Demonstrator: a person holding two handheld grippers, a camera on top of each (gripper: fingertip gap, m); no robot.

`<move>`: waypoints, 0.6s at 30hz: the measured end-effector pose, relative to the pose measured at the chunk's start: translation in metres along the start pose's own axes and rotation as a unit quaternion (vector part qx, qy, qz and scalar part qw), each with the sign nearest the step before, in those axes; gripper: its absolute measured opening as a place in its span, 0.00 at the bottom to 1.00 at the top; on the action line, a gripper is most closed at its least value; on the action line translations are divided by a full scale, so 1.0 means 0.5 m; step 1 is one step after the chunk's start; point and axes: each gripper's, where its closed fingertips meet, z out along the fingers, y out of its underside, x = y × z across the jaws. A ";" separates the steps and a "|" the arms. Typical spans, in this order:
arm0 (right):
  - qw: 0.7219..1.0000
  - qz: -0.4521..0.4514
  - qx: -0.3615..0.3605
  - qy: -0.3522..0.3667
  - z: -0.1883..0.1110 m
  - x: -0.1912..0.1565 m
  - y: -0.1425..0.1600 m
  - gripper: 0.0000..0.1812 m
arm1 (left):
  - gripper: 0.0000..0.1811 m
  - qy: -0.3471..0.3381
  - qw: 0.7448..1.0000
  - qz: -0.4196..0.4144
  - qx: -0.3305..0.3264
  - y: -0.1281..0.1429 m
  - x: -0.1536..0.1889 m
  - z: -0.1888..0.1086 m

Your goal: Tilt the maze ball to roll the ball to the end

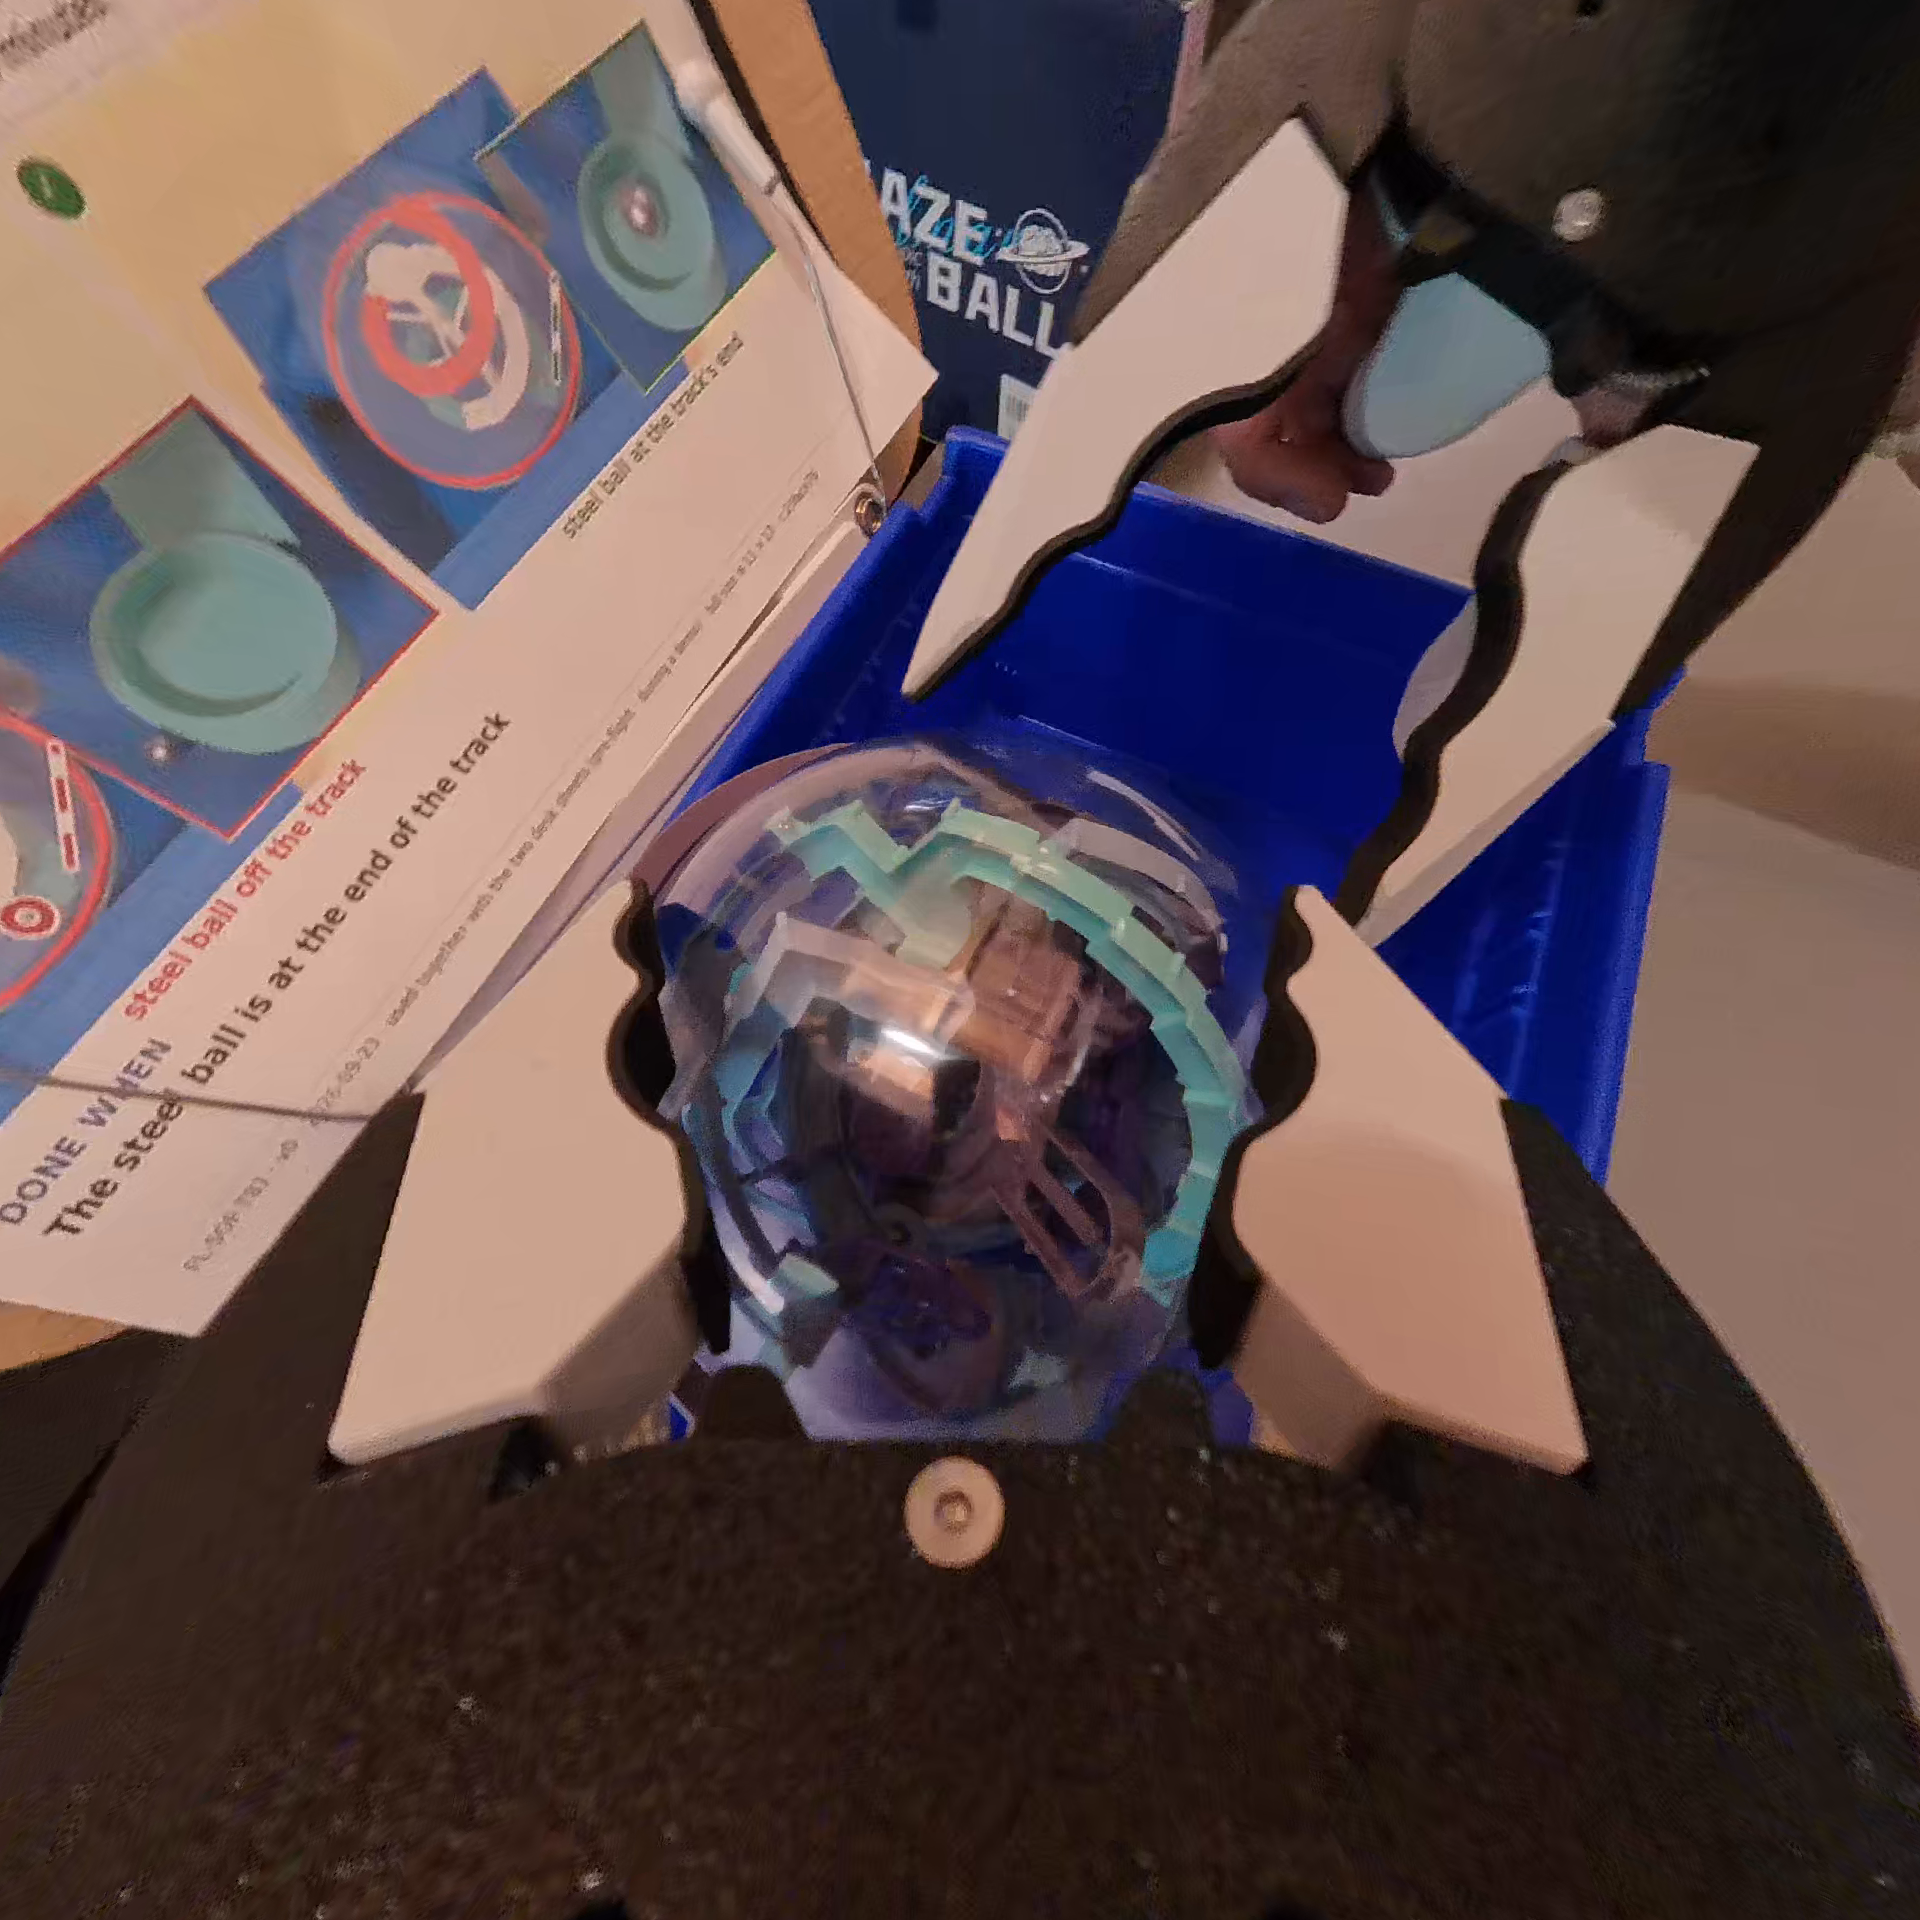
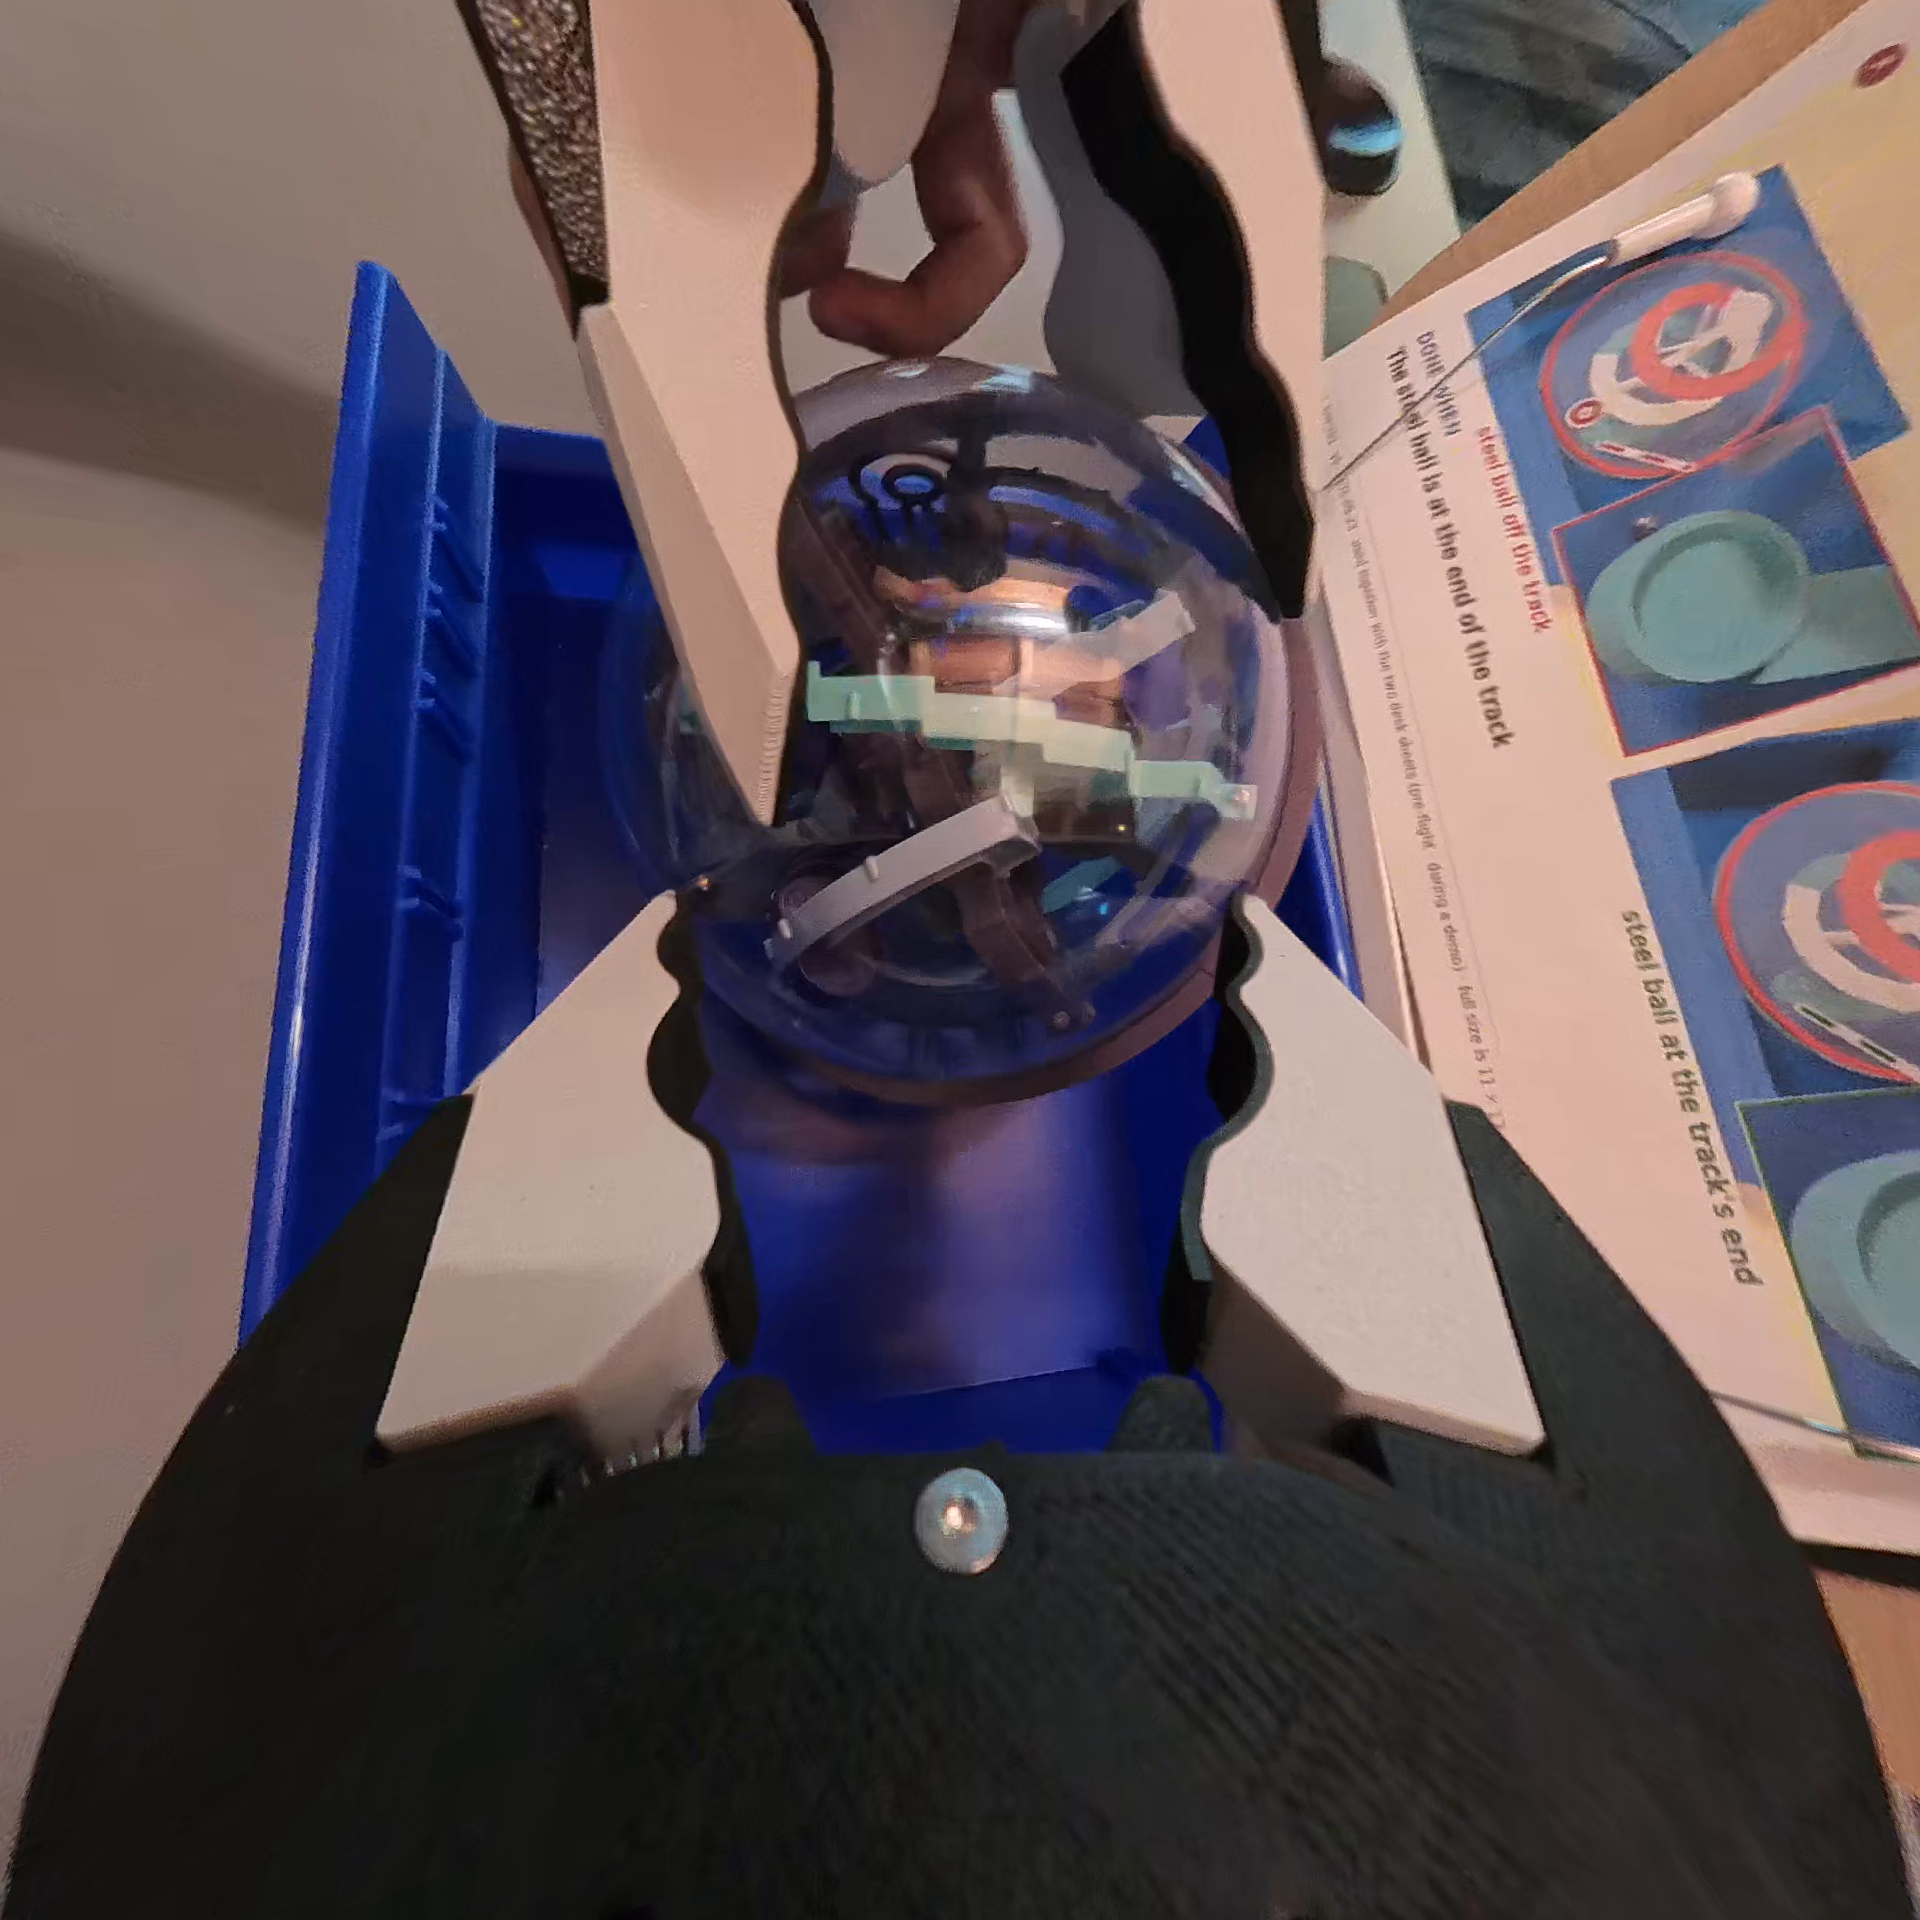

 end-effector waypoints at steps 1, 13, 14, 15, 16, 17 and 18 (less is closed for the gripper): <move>1.000 0.002 0.008 0.010 -0.005 0.001 -0.002 0.53 | 0.62 -0.001 1.000 -0.015 -0.001 0.001 -0.004 -0.001; 0.997 -0.022 0.052 0.045 0.015 -0.010 -0.034 0.51 | 0.62 -0.024 0.957 -0.280 0.074 0.044 -0.070 -0.052; 0.997 -0.016 0.060 0.041 0.015 -0.005 -0.040 0.50 | 0.62 -0.025 0.951 -0.298 0.082 0.050 -0.073 -0.060; 0.997 -0.011 0.071 0.036 0.014 -0.003 -0.048 0.47 | 0.62 -0.026 0.946 -0.310 0.089 0.055 -0.077 -0.067; 0.996 -0.006 0.085 0.030 0.013 -0.001 -0.057 0.44 | 0.61 -0.024 0.943 -0.319 0.097 0.058 -0.079 -0.073; 0.995 0.000 0.097 0.025 0.012 0.000 -0.067 0.43 | 0.61 -0.019 0.941 -0.322 0.103 0.061 -0.078 -0.077; 0.994 0.008 0.109 0.023 0.010 0.003 -0.077 0.43 | 0.61 -0.012 0.941 -0.319 0.109 0.063 -0.075 -0.080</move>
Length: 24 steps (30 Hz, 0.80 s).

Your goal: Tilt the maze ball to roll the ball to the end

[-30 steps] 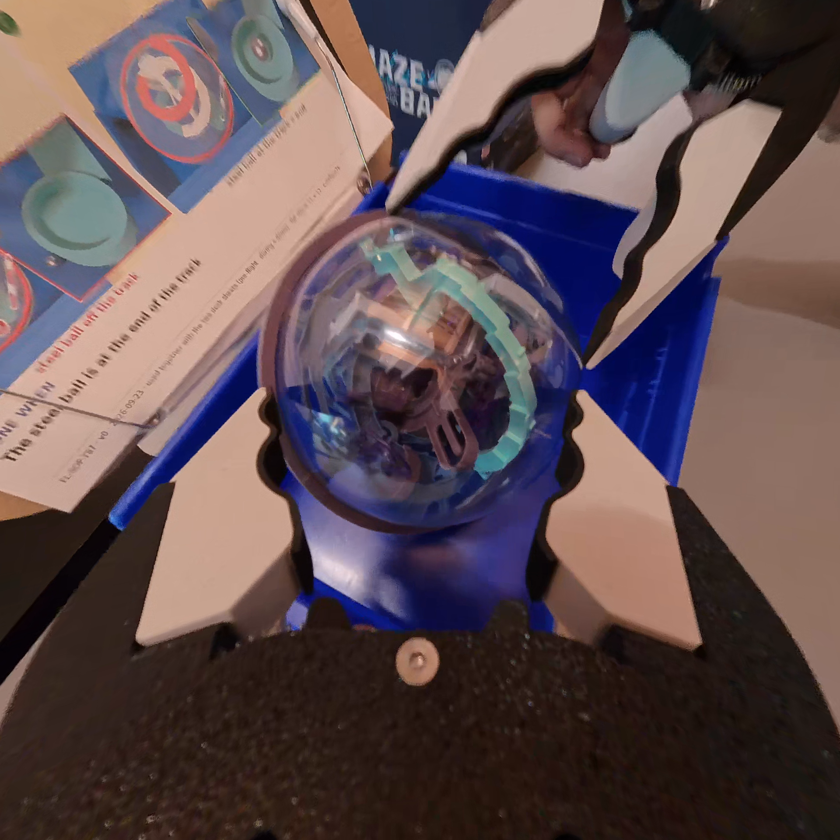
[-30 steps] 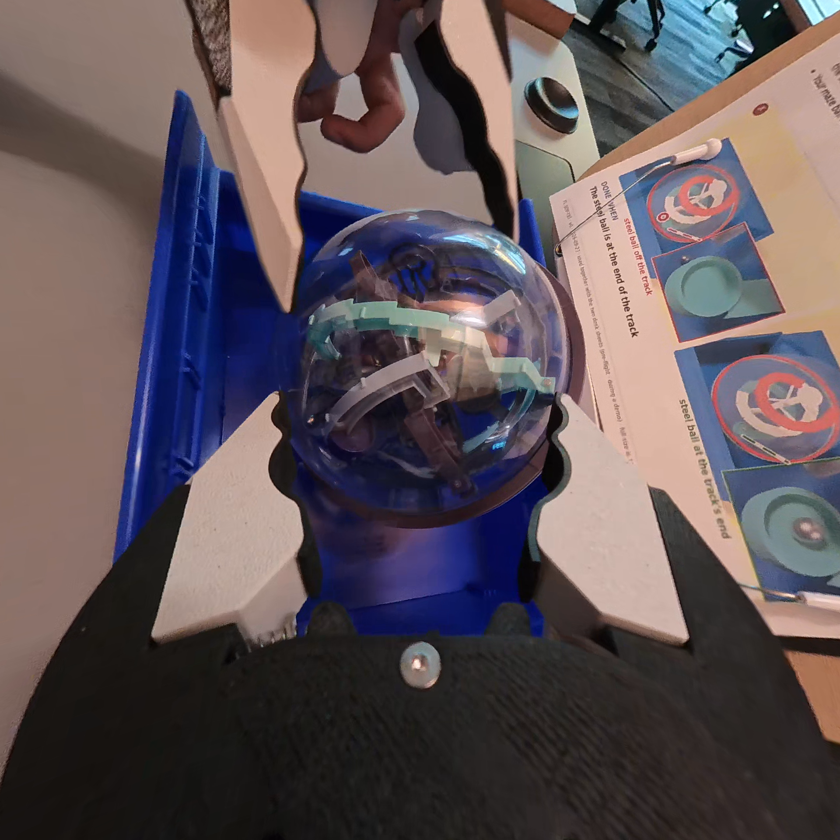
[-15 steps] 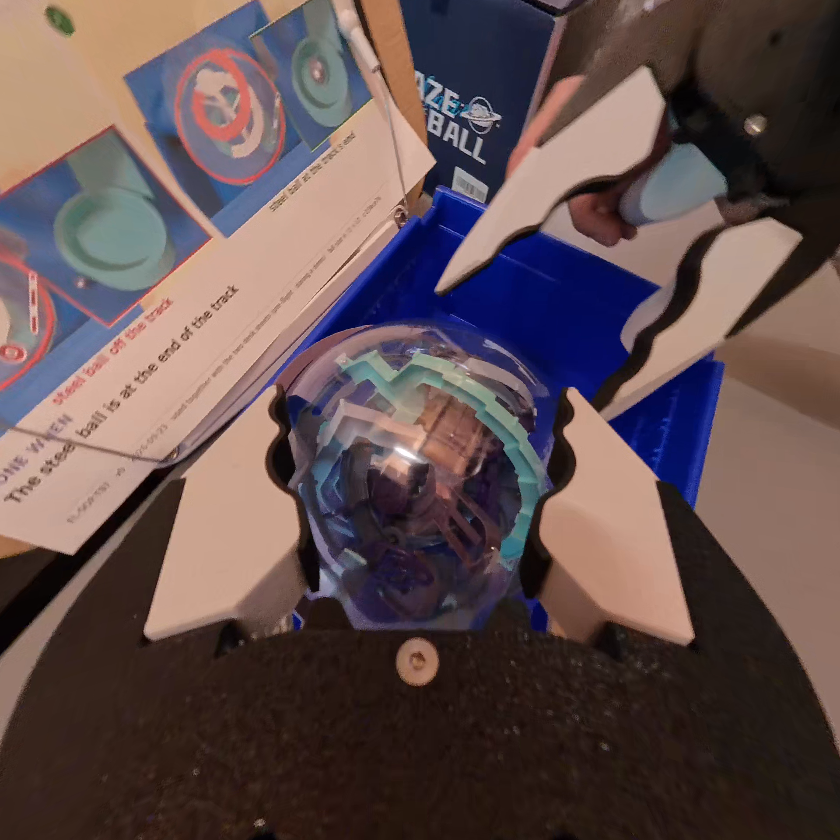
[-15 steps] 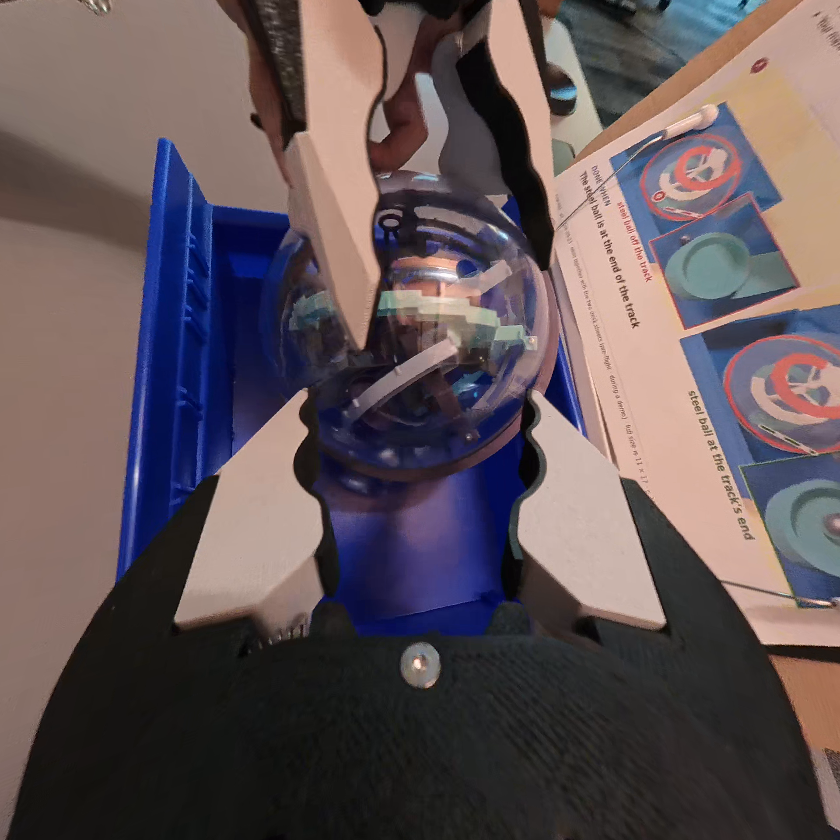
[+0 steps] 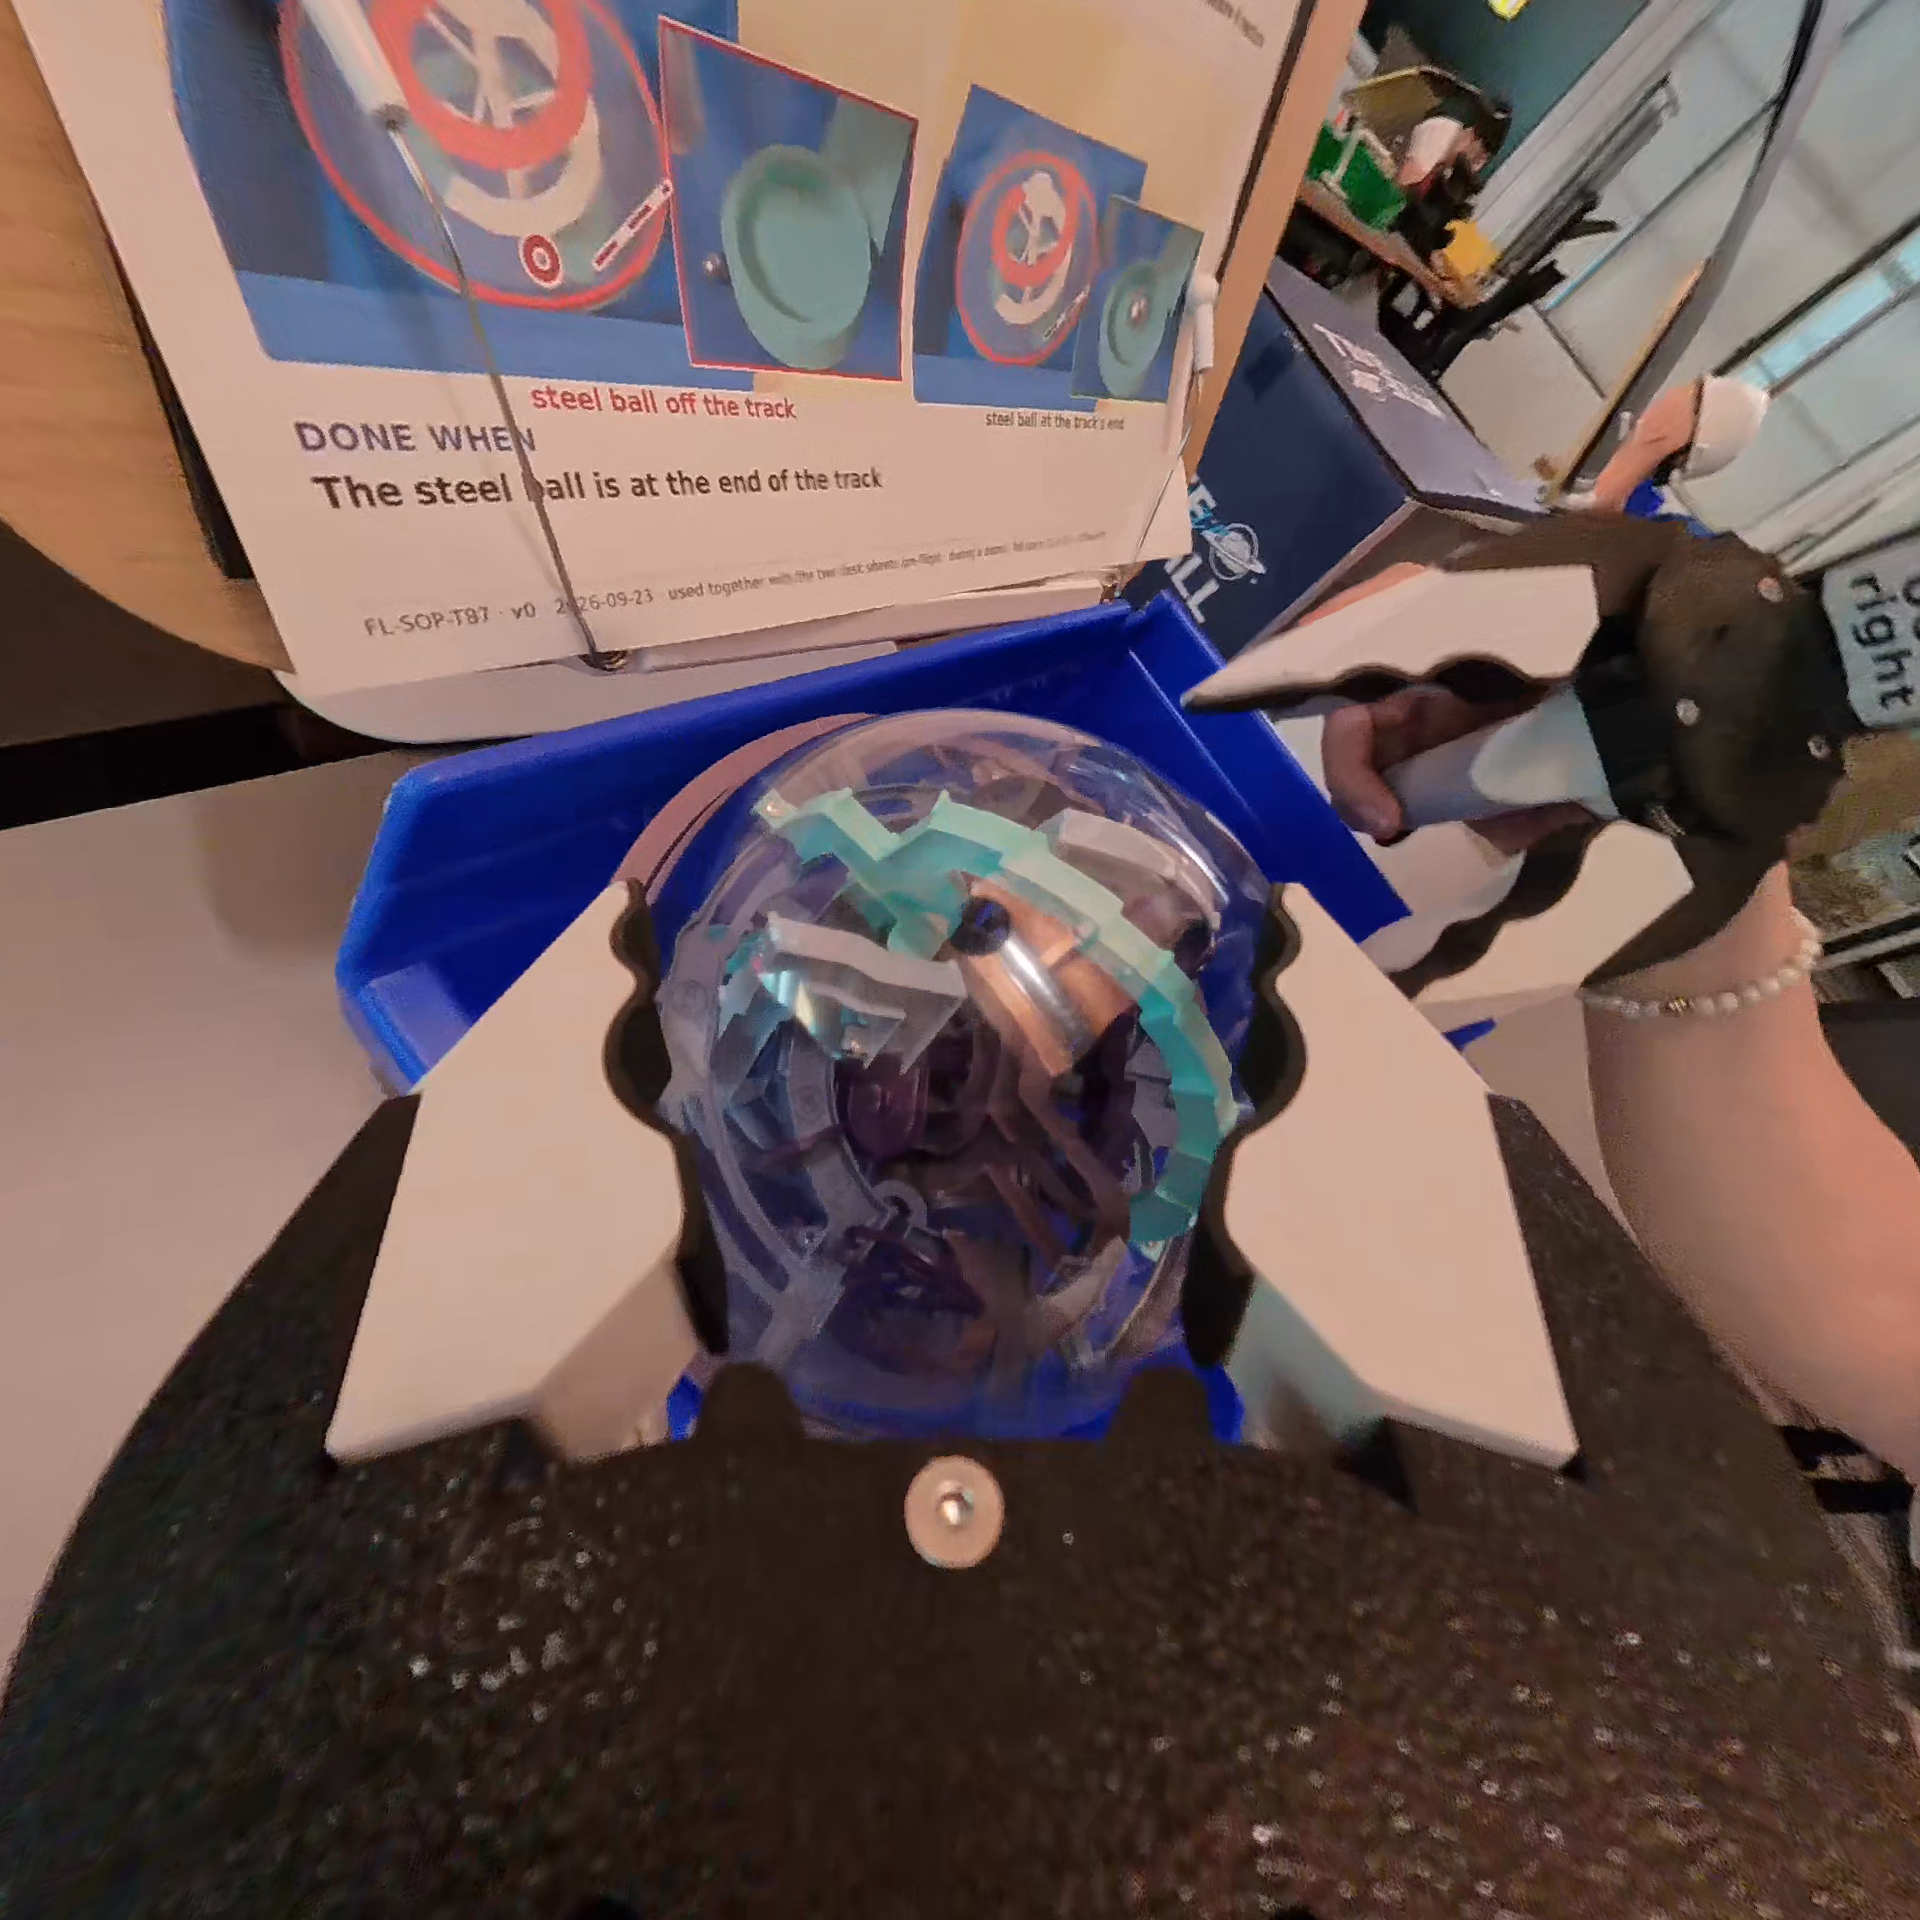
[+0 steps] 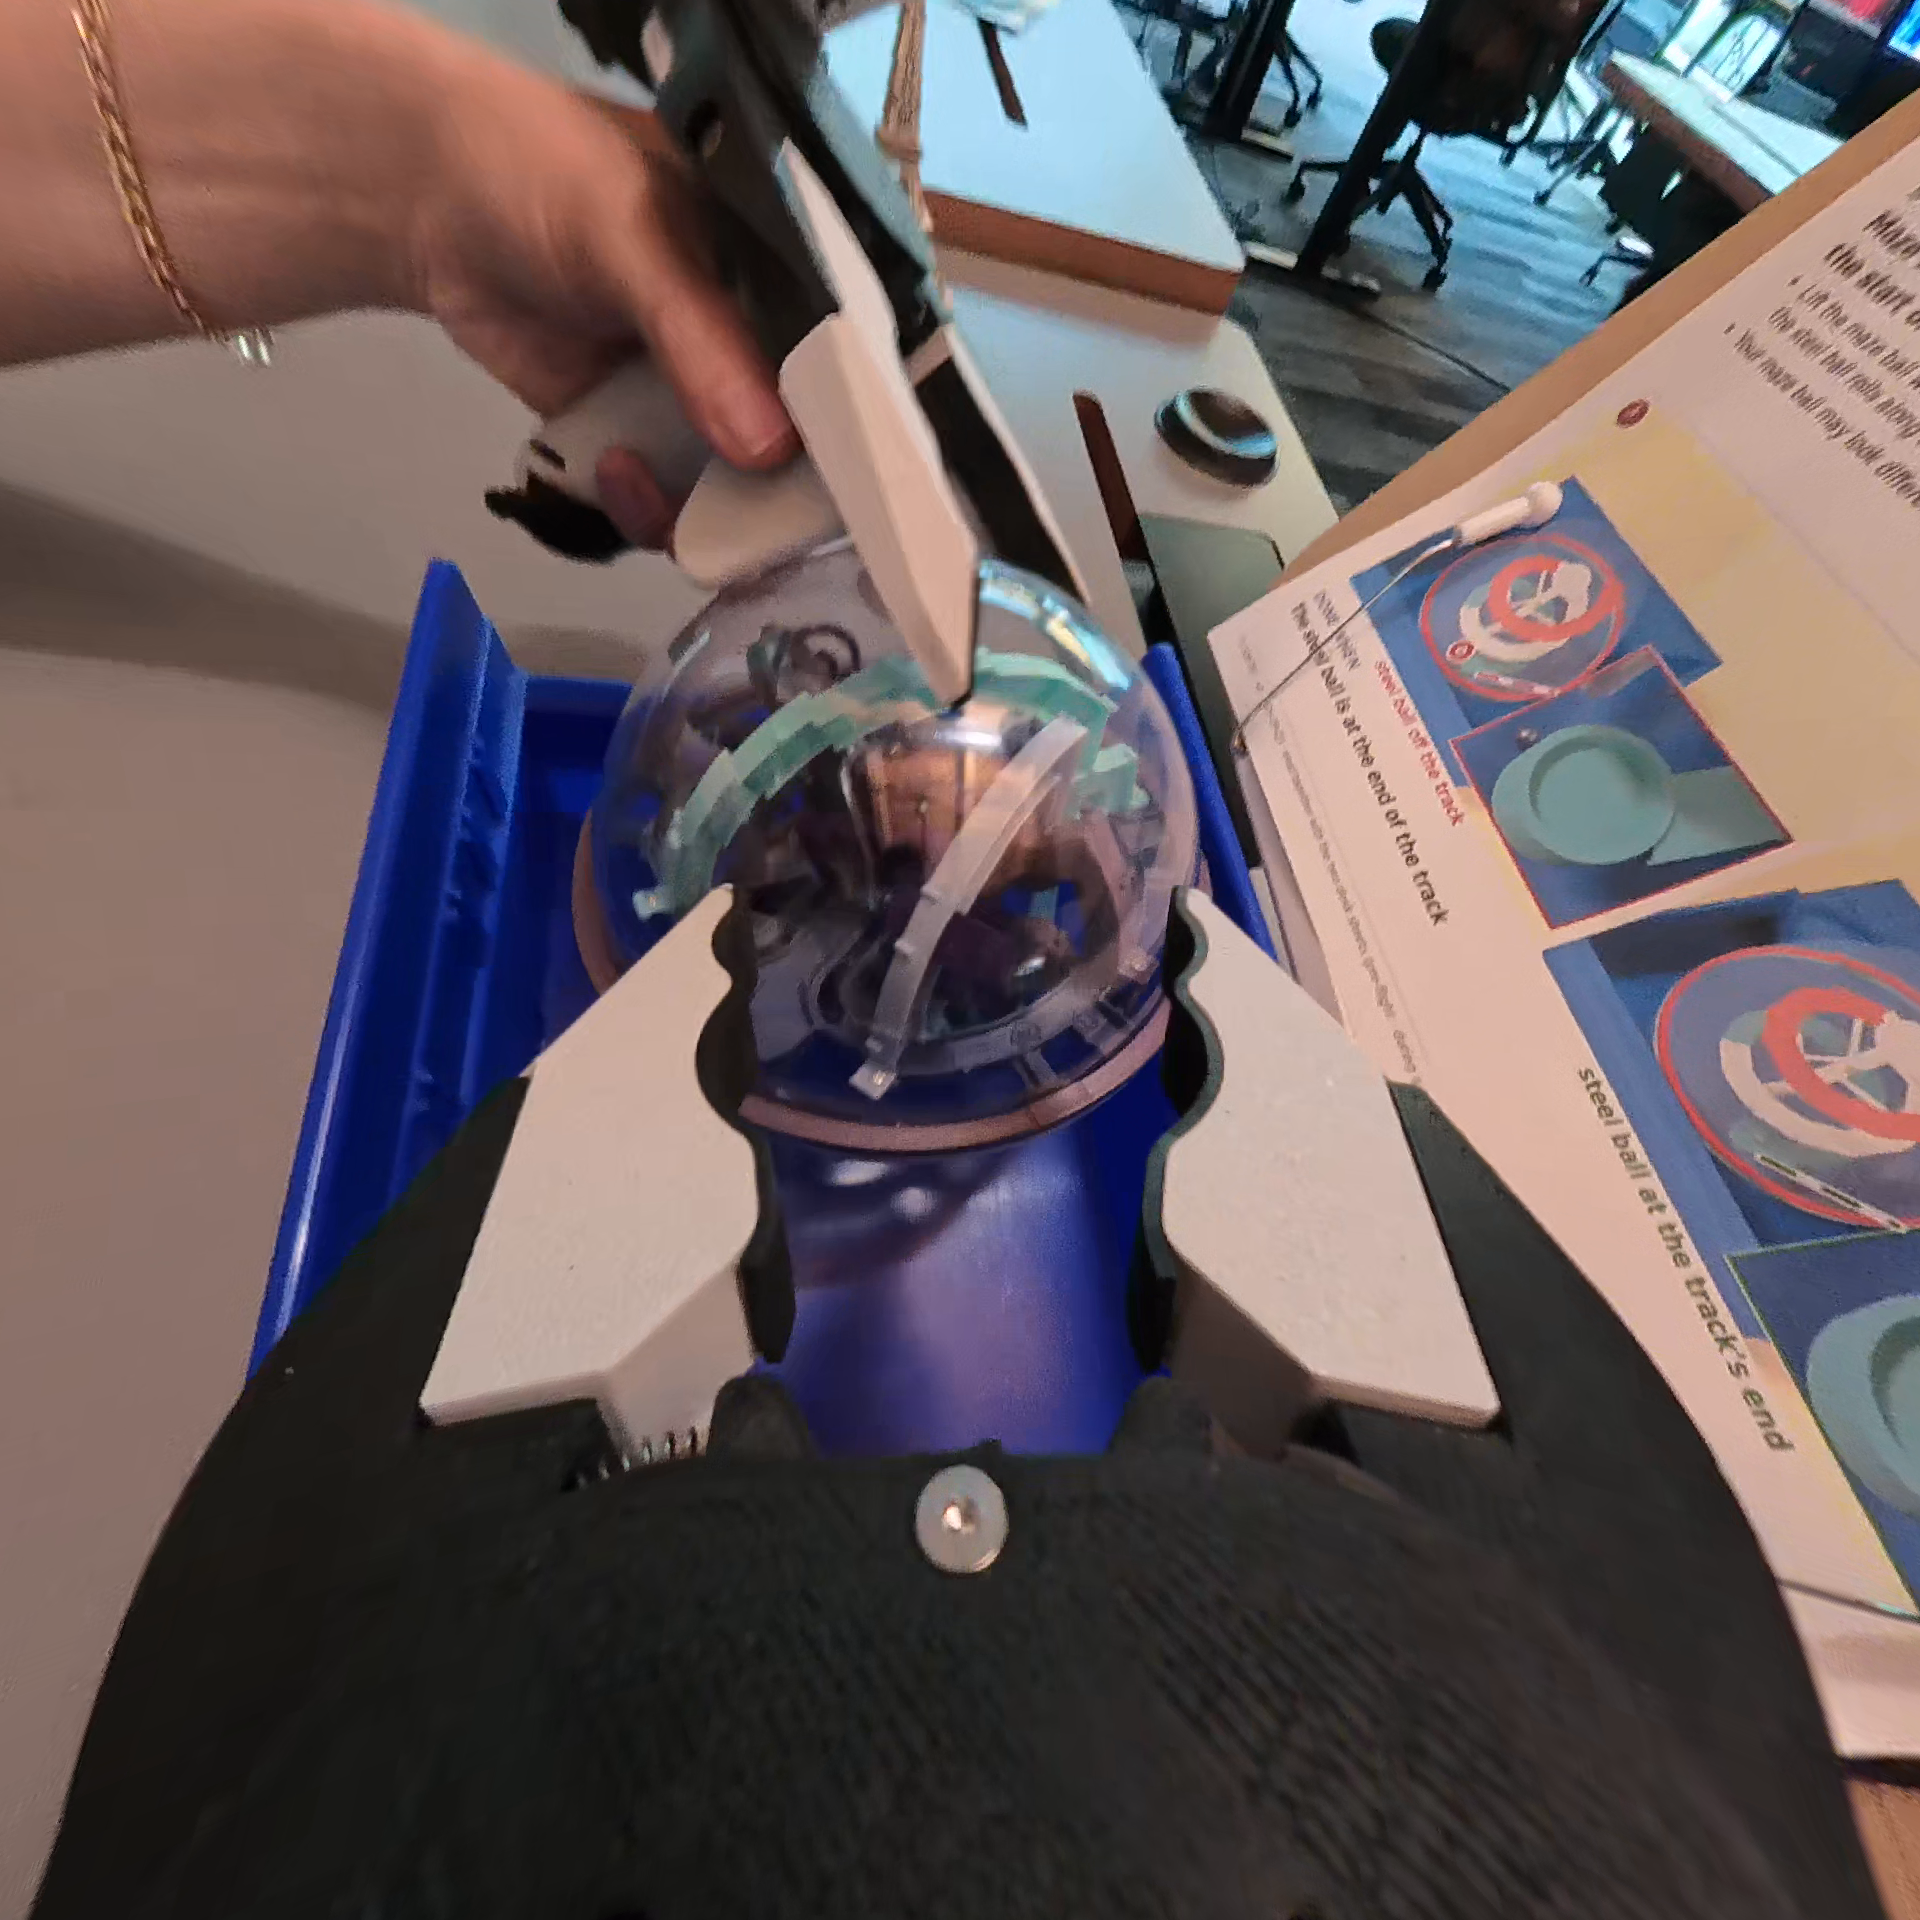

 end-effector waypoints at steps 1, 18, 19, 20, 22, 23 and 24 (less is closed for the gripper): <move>1.000 0.006 0.011 0.002 0.001 0.003 -0.010 0.43 | 0.61 0.009 1.000 0.008 0.001 0.002 0.003 -0.003; 0.999 0.010 -0.040 0.011 -0.010 -0.005 0.009 0.45 | 0.67 0.064 0.936 0.322 -0.129 0.031 0.044 0.008; 0.998 0.009 -0.067 0.002 -0.016 -0.016 0.030 0.46 | 0.68 0.059 0.940 0.310 -0.127 0.032 0.042 0.009; 0.995 0.003 -0.095 0.000 -0.020 -0.023 0.053 0.48 | 0.69 0.053 0.945 0.297 -0.124 0.032 0.040 0.011; 0.991 -0.004 -0.134 0.012 -0.022 -0.023 0.088 0.49 | 0.69 0.043 0.957 0.264 -0.114 0.031 0.037 0.014; 0.990 0.000 -0.141 0.016 -0.020 -0.022 0.099 0.49 | 0.69 0.040 0.962 0.247 -0.108 0.029 0.036 0.014; 0.990 0.007 -0.142 0.016 -0.018 -0.022 0.105 0.49 | 0.69 0.035 0.968 0.226 -0.102 0.028 0.034 0.015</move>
